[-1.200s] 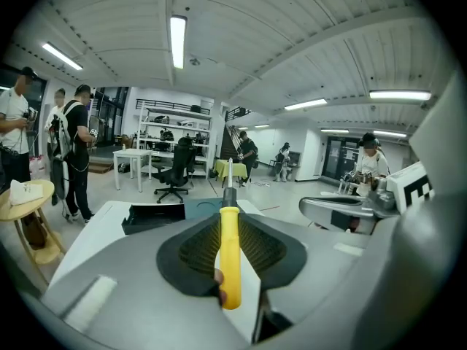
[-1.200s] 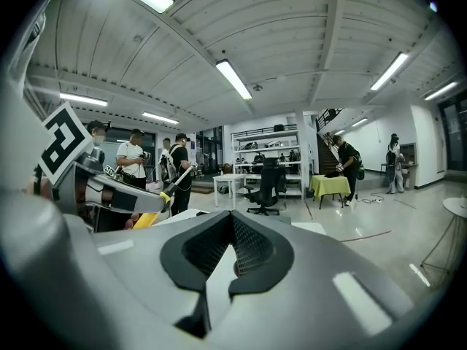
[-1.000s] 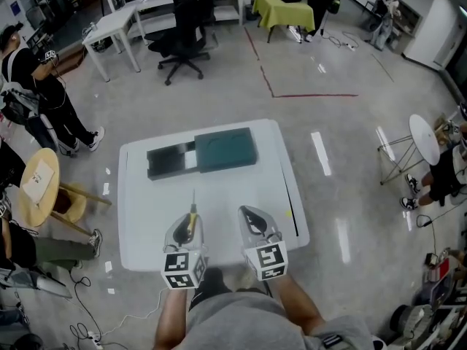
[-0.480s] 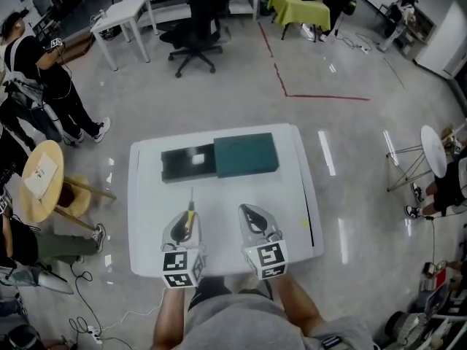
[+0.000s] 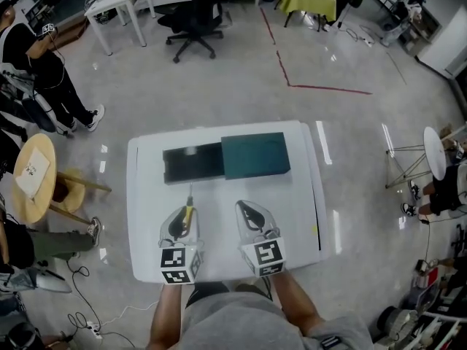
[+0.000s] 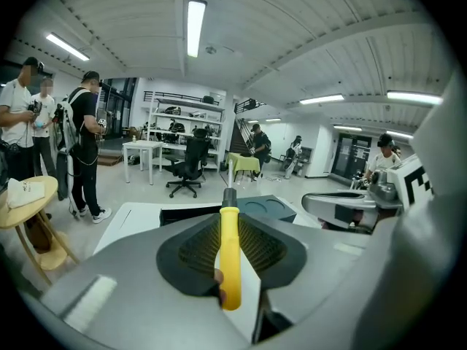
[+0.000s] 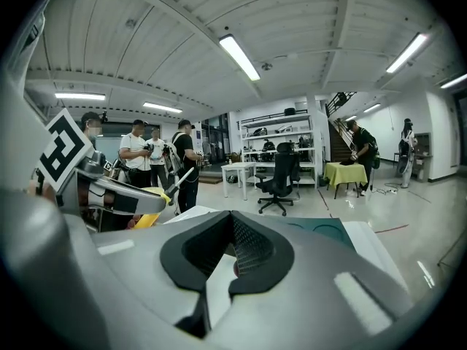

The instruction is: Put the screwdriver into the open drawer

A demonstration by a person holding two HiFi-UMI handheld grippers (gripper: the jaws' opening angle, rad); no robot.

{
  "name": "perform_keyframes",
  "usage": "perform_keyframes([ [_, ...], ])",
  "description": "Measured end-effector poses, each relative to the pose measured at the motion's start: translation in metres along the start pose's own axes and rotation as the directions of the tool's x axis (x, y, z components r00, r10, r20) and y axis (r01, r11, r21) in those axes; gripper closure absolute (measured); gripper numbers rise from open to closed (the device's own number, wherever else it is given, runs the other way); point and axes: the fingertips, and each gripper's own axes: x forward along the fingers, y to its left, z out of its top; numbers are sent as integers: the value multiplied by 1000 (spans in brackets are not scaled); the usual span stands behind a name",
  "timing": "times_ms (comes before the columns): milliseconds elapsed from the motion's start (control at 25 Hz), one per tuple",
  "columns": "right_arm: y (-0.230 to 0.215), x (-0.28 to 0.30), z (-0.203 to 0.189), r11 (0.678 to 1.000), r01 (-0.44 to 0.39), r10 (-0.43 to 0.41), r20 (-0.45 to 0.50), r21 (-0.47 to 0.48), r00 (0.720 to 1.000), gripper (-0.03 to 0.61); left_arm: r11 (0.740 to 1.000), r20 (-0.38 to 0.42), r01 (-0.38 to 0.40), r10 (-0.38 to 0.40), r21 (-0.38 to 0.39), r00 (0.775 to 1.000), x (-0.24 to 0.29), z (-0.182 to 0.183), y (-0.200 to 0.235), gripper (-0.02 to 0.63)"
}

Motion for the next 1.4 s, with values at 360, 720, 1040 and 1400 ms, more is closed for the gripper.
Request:
perform_keyframes([
  [360,8,49,-10,1000,2,-1,-57,12,998,575,1000,-42,25,-25,-15,999,33,-8,34,528],
  [720,4,85,-20,999,10,-5,-99,49,995,575,996,-76,41,-35,78,996,70,-8,55,528],
  [1040,2,113,-31,998,6,2,-132,56,991,575,974,-68,72,-58,214,996,106,-4,67,528],
  [1400,-4,120,-44,998,12,-1,-172,63,985,575,942,-55,57,-41,331,998,135,2,79,528],
])
